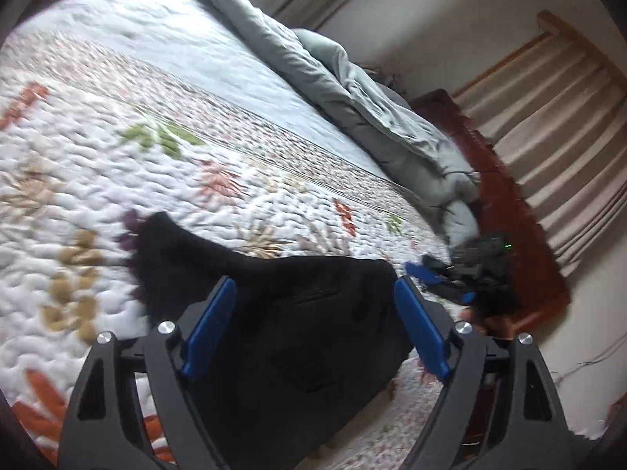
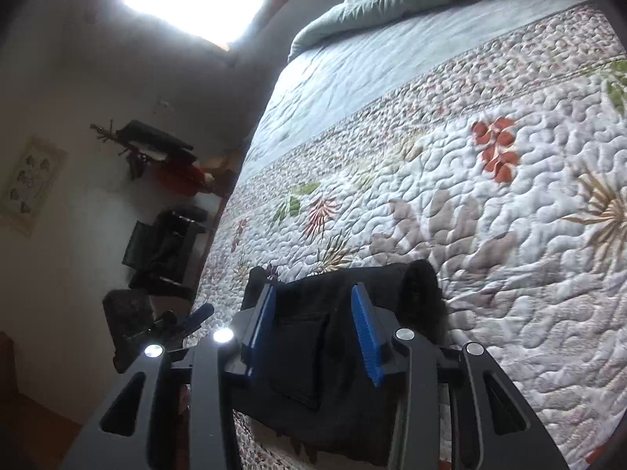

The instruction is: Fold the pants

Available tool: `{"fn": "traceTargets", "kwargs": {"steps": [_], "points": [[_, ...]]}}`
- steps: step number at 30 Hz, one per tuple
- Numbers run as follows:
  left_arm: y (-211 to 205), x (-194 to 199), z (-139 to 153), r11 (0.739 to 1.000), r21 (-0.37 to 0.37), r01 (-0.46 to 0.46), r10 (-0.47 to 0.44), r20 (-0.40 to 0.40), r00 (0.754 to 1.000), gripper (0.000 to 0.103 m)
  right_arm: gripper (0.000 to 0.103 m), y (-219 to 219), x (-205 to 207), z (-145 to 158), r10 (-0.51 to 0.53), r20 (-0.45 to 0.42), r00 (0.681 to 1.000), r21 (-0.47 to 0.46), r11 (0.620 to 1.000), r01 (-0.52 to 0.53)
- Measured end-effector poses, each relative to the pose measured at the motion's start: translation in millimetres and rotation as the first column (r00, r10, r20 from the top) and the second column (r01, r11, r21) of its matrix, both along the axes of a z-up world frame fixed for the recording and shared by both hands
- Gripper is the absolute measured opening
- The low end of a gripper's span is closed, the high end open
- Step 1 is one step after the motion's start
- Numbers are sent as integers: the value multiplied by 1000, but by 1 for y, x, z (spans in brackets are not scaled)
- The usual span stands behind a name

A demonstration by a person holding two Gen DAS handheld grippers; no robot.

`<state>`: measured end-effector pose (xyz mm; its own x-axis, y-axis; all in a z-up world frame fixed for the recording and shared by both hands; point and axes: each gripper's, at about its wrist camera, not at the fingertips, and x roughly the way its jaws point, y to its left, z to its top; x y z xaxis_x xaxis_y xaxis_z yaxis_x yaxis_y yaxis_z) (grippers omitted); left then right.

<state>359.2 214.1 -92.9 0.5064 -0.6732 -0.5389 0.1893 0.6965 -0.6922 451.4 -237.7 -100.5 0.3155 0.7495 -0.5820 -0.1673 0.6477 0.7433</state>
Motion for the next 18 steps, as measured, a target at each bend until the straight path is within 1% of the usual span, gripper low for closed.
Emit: {"fn": "traceTargets", "kwargs": {"steps": [1,3,4,5,6,7,9,10,13,14,15,17,18], "points": [[-5,7,-6,1000,-7,3,-3,-16,1000,82,39,6,3,-9,-1,-13,1000,-2,1000,1],[-7,19,-24,1000,0,-5,5,-57,998,81,33,9,10,-27,-7,-41,999,29,1000,8],[-1,22,-34,1000,-1,-13,13,-82,997,81,26,8,12,-36,-19,-56,998,31,999,21],[2,26,-45,1000,-5,-25,24,-114,993,79,13,4,13,-46,-28,-69,997,24,999,30],[4,27,-53,999,-9,-34,32,-134,990,75,7,-1,14,-58,-34,-86,996,14,999,35],[8,29,-62,999,-15,-40,37,-142,989,72,0,-7,13,-68,-34,-98,995,19,999,36],[18,33,-74,997,-52,-58,49,-164,985,60,0,-15,13,-84,-28,-113,993,56,998,35],[23,34,-79,994,-76,-77,63,-175,983,59,0,-16,12,-88,-28,-114,993,73,997,36],[26,28,-78,991,-94,-92,74,-182,981,59,0,-17,9,-84,-30,-105,994,75,996,38],[28,25,-73,990,-99,-104,84,-182,980,63,0,-18,7,-78,-30,-97,995,80,996,38],[30,20,-68,987,-109,-115,95,-176,980,76,0,-19,4,-67,-30,-75,997,88,995,37],[34,2,-49,984,-114,-135,119,-131,984,82,8,-22,-6,-48,-30,-41,999,102,994,34],[35,-12,-36,985,-123,-124,113,-93,989,82,8,-25,-16,-35,-24,-12,1000,119,993,25]]}}
